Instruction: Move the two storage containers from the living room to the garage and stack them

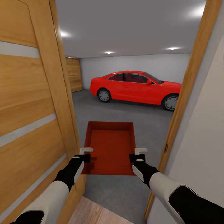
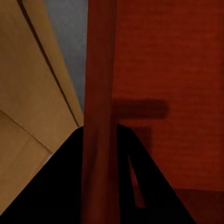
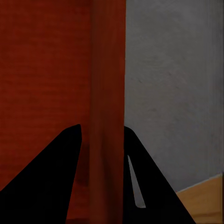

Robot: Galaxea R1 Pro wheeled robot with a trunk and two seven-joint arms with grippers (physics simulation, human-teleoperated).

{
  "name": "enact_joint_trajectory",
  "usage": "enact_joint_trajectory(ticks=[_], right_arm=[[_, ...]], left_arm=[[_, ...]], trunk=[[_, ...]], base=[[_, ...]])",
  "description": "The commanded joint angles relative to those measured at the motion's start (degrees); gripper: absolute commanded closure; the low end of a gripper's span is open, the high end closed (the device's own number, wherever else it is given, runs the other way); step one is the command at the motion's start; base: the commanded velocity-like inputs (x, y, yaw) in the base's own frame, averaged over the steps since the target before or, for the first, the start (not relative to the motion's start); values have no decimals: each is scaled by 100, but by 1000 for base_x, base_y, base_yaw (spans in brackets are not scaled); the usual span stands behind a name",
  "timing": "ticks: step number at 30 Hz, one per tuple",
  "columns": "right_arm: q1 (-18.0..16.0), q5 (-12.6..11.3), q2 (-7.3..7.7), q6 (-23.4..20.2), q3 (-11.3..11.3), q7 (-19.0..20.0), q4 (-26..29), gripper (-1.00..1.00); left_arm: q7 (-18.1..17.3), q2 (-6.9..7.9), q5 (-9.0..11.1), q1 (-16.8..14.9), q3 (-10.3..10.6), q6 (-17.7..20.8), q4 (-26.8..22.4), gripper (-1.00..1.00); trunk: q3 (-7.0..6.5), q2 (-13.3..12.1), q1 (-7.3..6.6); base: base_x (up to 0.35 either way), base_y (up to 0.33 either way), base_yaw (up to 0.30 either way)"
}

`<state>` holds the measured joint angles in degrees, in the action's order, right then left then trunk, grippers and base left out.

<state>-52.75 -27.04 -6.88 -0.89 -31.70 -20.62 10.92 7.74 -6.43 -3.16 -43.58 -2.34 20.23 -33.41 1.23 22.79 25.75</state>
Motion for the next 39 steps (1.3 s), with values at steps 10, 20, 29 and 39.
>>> enact_joint_trajectory(ticks=[10,20,29,39], right_arm=[[-7,94,-42,72,101,-4,24,100],[-7,94,-42,72,102,-4,24,100],[-7,94,-50,72,97,-4,24,100],[-7,94,-50,63,96,-4,24,100]], left_arm=[[-27,-47,-9,-2,-83,35,1,100],[-28,-51,-9,-2,-83,34,1,100],[-24,-50,-9,-2,-83,33,1,100],[1,-51,-9,-2,-83,33,-1,100]], trunk=[[12,13,4],[12,13,4],[12,13,4],[12,13,4]], base=[[86,107,-17],[195,256,0],[102,95,-145],[2,2,-239]])
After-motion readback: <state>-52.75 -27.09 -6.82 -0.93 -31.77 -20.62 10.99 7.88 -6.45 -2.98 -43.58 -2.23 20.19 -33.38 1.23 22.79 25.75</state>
